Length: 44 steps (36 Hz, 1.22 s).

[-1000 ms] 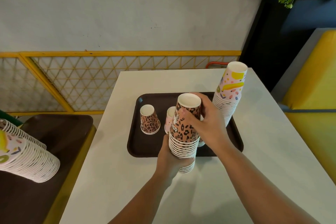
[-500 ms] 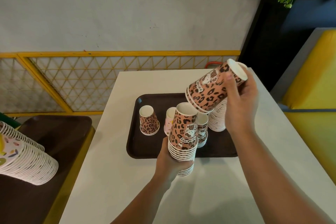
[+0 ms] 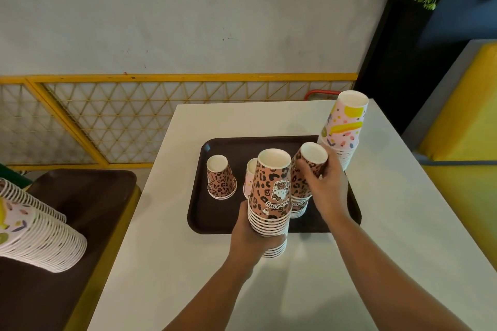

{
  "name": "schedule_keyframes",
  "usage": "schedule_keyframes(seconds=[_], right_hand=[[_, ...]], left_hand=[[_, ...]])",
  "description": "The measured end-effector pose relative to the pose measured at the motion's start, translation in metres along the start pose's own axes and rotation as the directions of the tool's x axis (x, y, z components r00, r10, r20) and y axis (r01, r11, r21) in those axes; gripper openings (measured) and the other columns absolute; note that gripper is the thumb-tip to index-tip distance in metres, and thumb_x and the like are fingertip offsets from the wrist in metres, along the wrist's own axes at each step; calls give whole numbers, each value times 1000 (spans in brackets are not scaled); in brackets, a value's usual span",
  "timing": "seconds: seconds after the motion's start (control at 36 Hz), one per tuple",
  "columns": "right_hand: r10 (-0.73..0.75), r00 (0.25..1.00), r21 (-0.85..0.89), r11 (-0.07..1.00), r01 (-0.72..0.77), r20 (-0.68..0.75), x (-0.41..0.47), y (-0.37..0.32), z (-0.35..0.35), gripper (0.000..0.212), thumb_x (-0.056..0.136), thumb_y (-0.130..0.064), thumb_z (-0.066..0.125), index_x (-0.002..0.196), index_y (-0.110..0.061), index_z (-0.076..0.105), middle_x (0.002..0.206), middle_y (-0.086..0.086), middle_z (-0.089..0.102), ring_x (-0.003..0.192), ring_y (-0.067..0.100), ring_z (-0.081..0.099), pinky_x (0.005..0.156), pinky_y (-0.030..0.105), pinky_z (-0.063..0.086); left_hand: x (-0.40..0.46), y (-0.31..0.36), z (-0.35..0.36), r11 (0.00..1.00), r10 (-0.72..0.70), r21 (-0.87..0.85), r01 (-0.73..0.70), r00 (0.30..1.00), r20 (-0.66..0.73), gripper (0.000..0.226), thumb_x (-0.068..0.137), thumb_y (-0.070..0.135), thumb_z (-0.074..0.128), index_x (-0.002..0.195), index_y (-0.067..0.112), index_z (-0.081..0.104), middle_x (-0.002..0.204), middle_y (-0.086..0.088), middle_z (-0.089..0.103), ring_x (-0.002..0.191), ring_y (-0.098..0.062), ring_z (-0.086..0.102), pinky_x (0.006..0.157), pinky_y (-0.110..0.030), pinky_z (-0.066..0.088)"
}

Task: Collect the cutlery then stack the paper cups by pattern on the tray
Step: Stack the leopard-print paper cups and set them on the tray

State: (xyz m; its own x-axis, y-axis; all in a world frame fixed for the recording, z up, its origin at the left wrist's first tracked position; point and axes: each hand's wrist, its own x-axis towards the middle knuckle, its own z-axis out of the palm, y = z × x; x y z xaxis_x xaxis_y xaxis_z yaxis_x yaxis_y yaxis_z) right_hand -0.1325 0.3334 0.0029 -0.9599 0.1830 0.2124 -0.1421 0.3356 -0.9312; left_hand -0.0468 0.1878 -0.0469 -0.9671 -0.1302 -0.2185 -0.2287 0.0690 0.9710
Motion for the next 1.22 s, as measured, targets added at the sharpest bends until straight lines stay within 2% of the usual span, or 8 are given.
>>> schedule_keyframes(seconds=[0.11,0.25,0.42,0.5,0.64,0.81,1.0,1.22], right_hand=[[-30,999,-32,999,31,19,-7,-7,2,52,84,-27,66,131,-23,43,129,-9,49,121,5,43,104,31,40],[-193,977,54,981,189,87,-14,-31,-1,64,80,-57,45,133,-21,43,127,-19,47,119,-10,41,95,0,29],[-175,949,-16,983,186,262,-18,-42,1,70,67,-63,53,127,-28,46,114,-21,55,111,3,53,92,23,47],[-194,943,-17,978,207,271,-19,-44,1,42,75,-46,64,113,-38,48,104,-24,57,101,-1,57,81,14,49],[-222,945,-13,973,232,241,-18,-46,-1,37,76,-38,69,107,-39,48,99,-27,56,97,-3,57,76,13,49],[-267,944,9,963,270,193,-17,-52,-5,39,77,-36,68,111,-28,51,103,-15,60,99,5,59,80,17,50],[-227,963,43,974,223,144,-11,-64,-11,38,76,-34,69,109,-28,51,99,-25,56,93,-15,53,74,3,45],[-153,952,8,988,156,267,-14,-58,-6,59,69,-38,74,121,-26,50,109,-16,57,101,2,55,79,13,46]], left_hand=[[1,0,2,1000,-16,24,16,1000,9,81,58,2,87,118,35,44,118,9,61,111,-12,58,90,-26,51],[1,0,5,998,-23,66,24,1000,-4,96,49,14,90,131,28,40,123,6,60,116,-17,56,100,-42,49],[0,0,9,998,-6,62,5,1000,5,95,54,6,89,129,33,39,121,9,60,115,-13,56,96,-32,49],[-2,0,9,999,-22,45,21,1000,13,101,45,20,89,131,32,40,121,10,60,115,-13,56,99,-38,49],[-4,1,10,999,-15,34,15,1000,19,103,38,31,85,131,35,41,120,11,62,113,-11,58,99,-40,50],[-5,3,10,999,-6,32,5,1000,24,106,38,35,85,134,31,41,121,10,63,113,-10,59,98,-38,50],[-4,0,11,998,-33,48,32,999,18,100,42,26,87,133,28,43,119,9,64,111,-11,60,98,-39,50],[0,4,11,998,-20,60,19,1000,12,101,55,8,89,139,28,37,125,10,59,117,-12,55,101,-37,47]])
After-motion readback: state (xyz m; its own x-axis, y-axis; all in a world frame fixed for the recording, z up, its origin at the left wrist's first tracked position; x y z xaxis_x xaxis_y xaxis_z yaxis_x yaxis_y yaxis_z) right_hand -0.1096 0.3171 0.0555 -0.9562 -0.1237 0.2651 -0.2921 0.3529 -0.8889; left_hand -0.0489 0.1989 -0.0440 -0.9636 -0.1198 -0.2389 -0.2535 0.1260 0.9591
